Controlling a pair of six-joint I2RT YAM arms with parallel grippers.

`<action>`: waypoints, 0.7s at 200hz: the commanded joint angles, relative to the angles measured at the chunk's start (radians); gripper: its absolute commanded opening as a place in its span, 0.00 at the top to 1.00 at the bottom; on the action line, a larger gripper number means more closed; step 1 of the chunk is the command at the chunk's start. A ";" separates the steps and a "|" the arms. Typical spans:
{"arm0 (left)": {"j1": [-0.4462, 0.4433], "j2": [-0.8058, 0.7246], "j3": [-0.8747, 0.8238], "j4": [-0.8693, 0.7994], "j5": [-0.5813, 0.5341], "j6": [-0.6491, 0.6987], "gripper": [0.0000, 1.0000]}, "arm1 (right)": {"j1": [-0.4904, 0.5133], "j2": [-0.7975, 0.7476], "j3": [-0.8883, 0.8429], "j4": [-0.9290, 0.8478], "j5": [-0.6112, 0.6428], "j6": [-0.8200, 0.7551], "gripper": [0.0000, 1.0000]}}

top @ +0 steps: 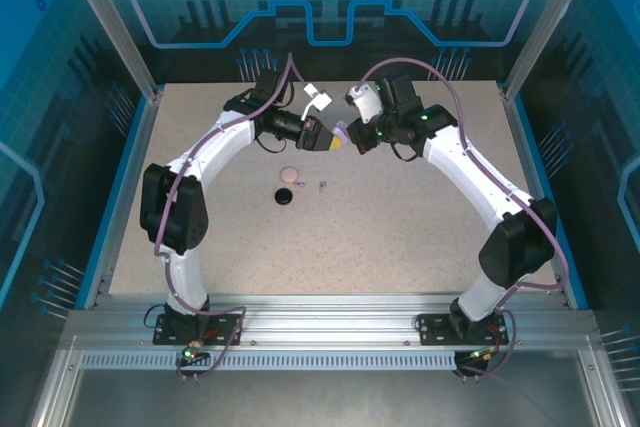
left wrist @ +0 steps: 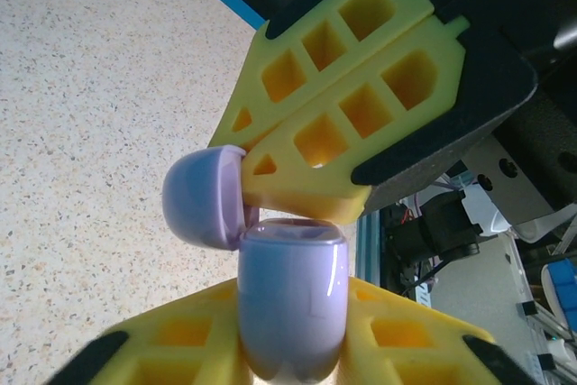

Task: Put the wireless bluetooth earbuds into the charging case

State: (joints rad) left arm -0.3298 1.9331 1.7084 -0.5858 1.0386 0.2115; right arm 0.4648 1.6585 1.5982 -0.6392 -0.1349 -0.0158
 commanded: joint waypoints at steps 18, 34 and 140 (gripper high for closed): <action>0.006 0.014 0.026 -0.027 0.050 0.013 0.87 | 0.011 0.016 0.051 -0.015 -0.013 0.016 1.00; 0.006 0.011 0.022 -0.026 0.052 0.012 0.92 | 0.011 0.015 0.063 -0.017 -0.013 0.020 1.00; 0.111 -0.142 -0.255 0.426 0.023 -0.275 1.00 | -0.006 -0.087 0.078 -0.047 0.008 0.100 0.61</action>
State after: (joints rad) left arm -0.2546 1.8816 1.5131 -0.3504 1.0634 0.0570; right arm 0.4652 1.6405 1.6737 -0.6819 -0.1200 0.0338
